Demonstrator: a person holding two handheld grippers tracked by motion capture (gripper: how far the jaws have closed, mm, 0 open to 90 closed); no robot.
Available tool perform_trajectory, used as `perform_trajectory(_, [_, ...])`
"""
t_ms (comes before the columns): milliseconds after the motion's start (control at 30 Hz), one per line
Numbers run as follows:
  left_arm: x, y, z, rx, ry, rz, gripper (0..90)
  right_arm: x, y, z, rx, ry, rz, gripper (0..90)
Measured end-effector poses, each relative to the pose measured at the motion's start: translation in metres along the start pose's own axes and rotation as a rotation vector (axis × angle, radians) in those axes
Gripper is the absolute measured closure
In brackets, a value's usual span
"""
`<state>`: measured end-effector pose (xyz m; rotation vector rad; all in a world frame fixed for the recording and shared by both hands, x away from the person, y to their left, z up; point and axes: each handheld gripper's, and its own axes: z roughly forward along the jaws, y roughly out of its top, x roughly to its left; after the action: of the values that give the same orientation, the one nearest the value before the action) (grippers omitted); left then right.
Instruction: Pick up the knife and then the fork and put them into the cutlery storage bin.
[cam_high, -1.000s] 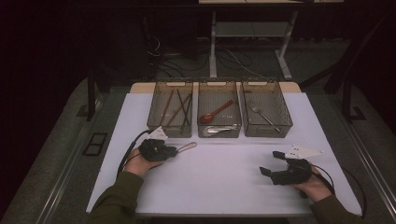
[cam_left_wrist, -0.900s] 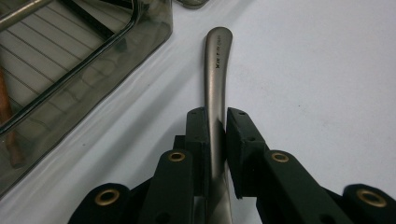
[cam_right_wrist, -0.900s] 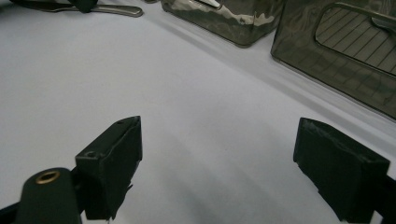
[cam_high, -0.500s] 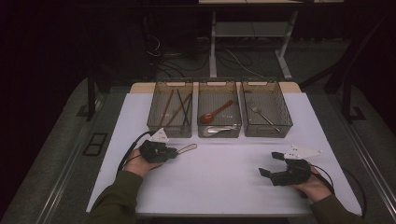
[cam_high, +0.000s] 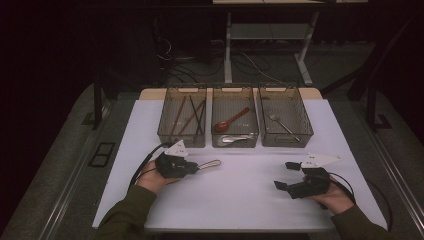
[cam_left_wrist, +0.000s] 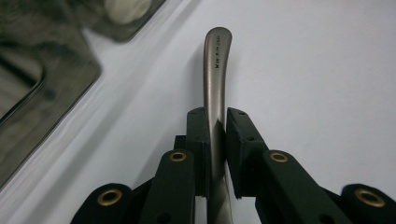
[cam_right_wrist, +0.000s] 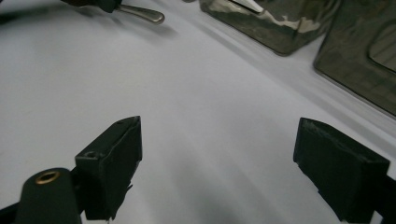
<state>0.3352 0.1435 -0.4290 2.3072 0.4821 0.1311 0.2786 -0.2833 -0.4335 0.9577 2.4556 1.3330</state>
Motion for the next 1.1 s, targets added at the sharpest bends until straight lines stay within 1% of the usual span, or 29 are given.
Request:
perform_trajectory(67, [-0.004,0.004,0.001,-0.006,-0.016,0.009,78.9,0.000,0.005,0.000,0.009,0.027,-0.003,15.3])
perform_trajectory(133, [-0.009,0.008,0.002,-0.006,-0.034,0.025,78.9,0.001,0.011,0.000,0.019,0.052,-0.035,13.8])
perform_trajectory(167, [-0.012,0.011,0.003,-0.007,-0.049,0.031,78.9,0.001,0.014,-0.001,0.023,0.078,-0.053,13.7])
perform_trajectory(200, [-0.015,0.014,0.004,-0.011,-0.054,0.041,78.9,0.002,0.018,0.000,0.023,0.100,-0.067,13.8])
perform_trajectory(300, [-0.022,0.022,0.006,-0.020,-0.086,0.065,78.9,0.003,0.028,0.002,0.047,0.152,-0.087,14.4])
perform_trajectory(367, [-0.028,0.028,0.008,-0.028,-0.105,0.084,78.9,0.005,0.034,0.005,0.078,0.161,-0.112,14.9])
perform_trajectory(400, [-0.031,0.032,0.010,-0.030,-0.110,0.096,78.9,0.006,0.036,0.007,0.083,0.166,-0.127,15.1])
perform_trajectory(467, [-0.037,0.038,0.012,-0.027,-0.126,0.122,78.9,0.008,0.041,0.010,0.097,0.178,-0.139,15.1])
perform_trajectory(533, [-0.045,0.046,0.016,-0.023,-0.149,0.147,78.9,0.011,0.048,0.014,0.116,0.183,-0.165,15.2])
perform_trajectory(567, [-0.050,0.050,0.019,-0.023,-0.162,0.160,78.9,0.012,0.050,0.017,0.123,0.197,-0.172,15.5])
perform_trajectory(633, [-0.056,0.056,0.023,-0.018,-0.180,0.186,78.9,0.016,0.057,0.021,0.141,0.225,-0.191,18.9])
perform_trajectory(667, [-0.060,0.059,0.026,-0.014,-0.189,0.199,78.9,0.017,0.059,0.022,0.149,0.237,-0.193,20.5])
perform_trajectory(733, [-0.066,0.066,0.031,-0.012,-0.210,0.229,78.9,0.020,0.064,0.026,0.167,0.263,-0.208,21.3])
perform_trajectory(767, [-0.068,0.070,0.033,-0.011,-0.211,0.257,78.9,0.021,0.067,0.028,0.177,0.275,-0.226,22.0])
perform_trajectory(800, [-0.071,0.072,0.036,-0.012,-0.219,0.264,78.9,0.023,0.069,0.030,0.184,0.289,-0.228,22.6])
perform_trajectory(867, [-0.076,0.078,0.039,-0.012,-0.230,0.284,78.8,0.024,0.072,0.035,0.205,0.304,-0.270,24.3])
perform_trajectory(967, [-0.081,0.085,0.044,-0.007,-0.243,0.304,78.8,0.028,0.074,0.041,0.229,0.345,-0.285,28.4])
perform_trajectory(1000, [-0.082,0.086,0.045,-0.004,-0.246,0.313,78.9,0.029,0.075,0.044,0.248,0.362,-0.302,30.7])
perform_trajectory(1067, [-0.084,0.089,0.046,0.000,-0.248,0.322,78.8,0.032,0.075,0.048,0.272,0.389,-0.309,35.4])
perform_trajectory(1100, [-0.085,0.090,0.047,-0.003,-0.248,0.324,78.8,0.034,0.075,0.050,0.283,0.399,-0.320,37.9])
